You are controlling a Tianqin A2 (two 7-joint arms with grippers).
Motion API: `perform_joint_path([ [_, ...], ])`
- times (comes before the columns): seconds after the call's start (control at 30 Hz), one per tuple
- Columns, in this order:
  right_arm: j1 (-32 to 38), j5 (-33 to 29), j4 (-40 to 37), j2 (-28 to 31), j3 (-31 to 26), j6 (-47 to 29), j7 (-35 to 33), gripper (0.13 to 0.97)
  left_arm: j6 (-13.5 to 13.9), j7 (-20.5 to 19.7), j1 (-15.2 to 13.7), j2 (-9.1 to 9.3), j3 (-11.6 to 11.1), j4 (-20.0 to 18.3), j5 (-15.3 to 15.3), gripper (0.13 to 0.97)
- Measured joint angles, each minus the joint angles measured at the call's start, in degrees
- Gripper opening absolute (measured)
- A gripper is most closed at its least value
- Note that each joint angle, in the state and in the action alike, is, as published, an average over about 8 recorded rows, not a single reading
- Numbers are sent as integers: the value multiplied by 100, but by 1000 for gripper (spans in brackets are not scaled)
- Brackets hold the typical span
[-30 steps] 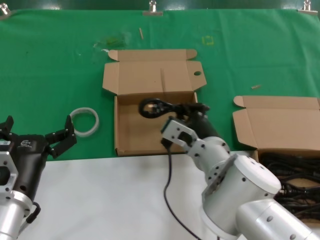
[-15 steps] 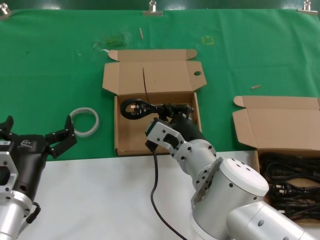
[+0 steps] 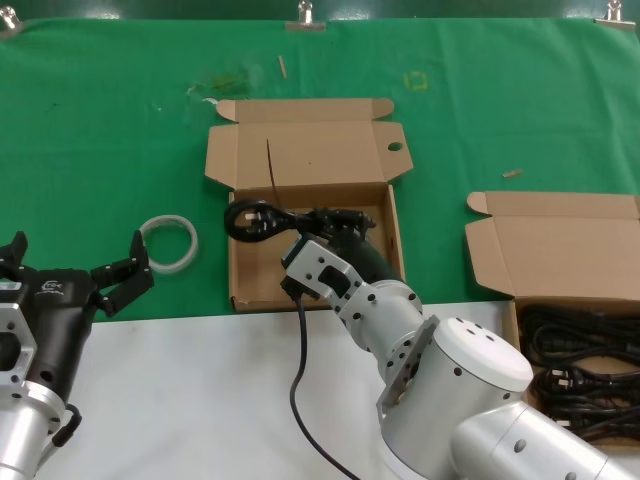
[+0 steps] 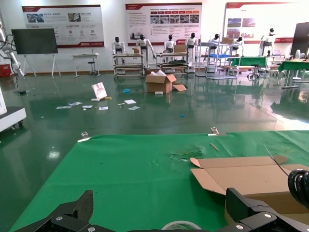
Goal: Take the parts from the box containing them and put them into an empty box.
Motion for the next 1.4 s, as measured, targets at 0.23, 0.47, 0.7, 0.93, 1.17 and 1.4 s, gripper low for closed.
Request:
perform_joint_path([
  [0.23, 0, 0, 0, 10, 0, 0, 0, 264, 0, 0, 0, 0, 0, 0, 0, 966],
  [0.47, 0, 0, 0, 11, 0, 0, 0, 347, 0, 0, 0, 0, 0, 0, 0, 966],
  [0.7, 0, 0, 0, 11, 0, 0, 0, 467, 0, 0, 0, 0, 0, 0, 0, 966],
  [0.93, -35, -57, 17, 12, 50, -36, 81, 609, 0, 0, 0, 0, 0, 0, 0, 966],
  [1.17, -234, -381, 114, 14, 343, -244, 555, 749, 0, 0, 0, 0, 0, 0, 0, 966],
  [1.4, -523, -850, 255, 14, 769, -544, 1242, 862, 0, 0, 0, 0, 0, 0, 0, 966],
])
